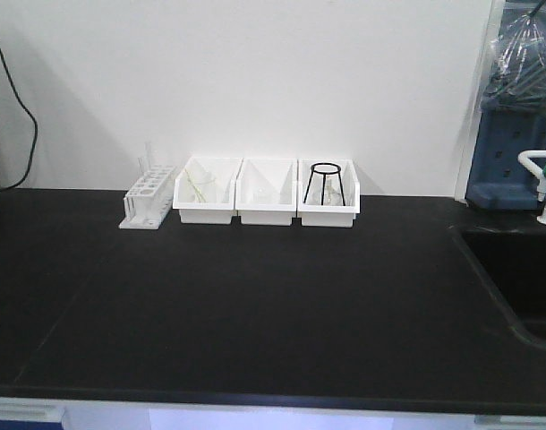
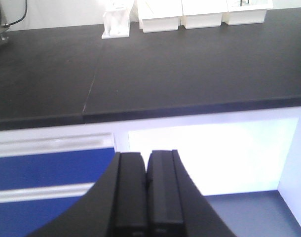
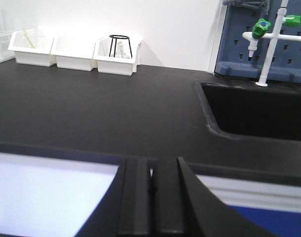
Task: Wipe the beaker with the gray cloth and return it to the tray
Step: 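Drive the base from the bins bench to the bench with cloth and tray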
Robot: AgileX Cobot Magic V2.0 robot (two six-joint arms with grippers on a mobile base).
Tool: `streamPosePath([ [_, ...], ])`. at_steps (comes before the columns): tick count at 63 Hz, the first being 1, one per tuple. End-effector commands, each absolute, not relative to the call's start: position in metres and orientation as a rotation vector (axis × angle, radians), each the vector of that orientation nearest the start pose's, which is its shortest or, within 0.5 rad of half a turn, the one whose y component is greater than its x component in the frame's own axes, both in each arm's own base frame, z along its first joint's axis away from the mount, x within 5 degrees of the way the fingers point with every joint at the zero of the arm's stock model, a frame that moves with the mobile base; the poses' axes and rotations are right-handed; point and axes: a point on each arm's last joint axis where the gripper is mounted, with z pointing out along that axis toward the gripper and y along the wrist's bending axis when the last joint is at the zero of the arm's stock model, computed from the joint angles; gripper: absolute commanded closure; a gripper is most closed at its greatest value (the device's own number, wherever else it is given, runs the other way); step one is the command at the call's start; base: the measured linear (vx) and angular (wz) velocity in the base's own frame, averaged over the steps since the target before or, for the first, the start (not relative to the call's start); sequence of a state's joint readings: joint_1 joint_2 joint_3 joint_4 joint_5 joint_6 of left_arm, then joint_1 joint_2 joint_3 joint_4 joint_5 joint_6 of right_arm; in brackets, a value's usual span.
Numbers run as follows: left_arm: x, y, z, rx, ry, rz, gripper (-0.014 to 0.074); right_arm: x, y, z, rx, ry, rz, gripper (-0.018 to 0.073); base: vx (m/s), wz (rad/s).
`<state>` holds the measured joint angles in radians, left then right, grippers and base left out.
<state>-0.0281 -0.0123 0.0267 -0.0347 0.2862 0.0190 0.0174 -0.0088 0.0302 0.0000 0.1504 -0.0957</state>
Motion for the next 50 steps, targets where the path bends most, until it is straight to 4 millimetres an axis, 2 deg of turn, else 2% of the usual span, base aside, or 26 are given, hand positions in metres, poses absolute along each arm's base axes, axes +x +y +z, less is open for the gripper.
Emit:
streamPosePath([
  [1, 0.0552, -0.0022, 0.1778, 0.013, 1.704, -0.04, 0.0603, 0.0566, 0.001, 0.1964, -0.101, 1.564, -0.074, 0.0571, -0.49, 0.04],
  [31, 0.0552, -0.0022, 0.1778, 0.013, 1.704, -0.04, 0.0603, 0.0566, 0.001, 0.1964, -0.101, 1.564, -0.074, 0.0571, -0.5, -0.01],
  [50, 0.0552, -0.0022, 0.1778, 0.013, 1.704, -0.04, 0.0603, 0.0566, 0.001, 0.1964, -0.101, 1.564, -0.074, 0.0571, -0.4, -0.29],
])
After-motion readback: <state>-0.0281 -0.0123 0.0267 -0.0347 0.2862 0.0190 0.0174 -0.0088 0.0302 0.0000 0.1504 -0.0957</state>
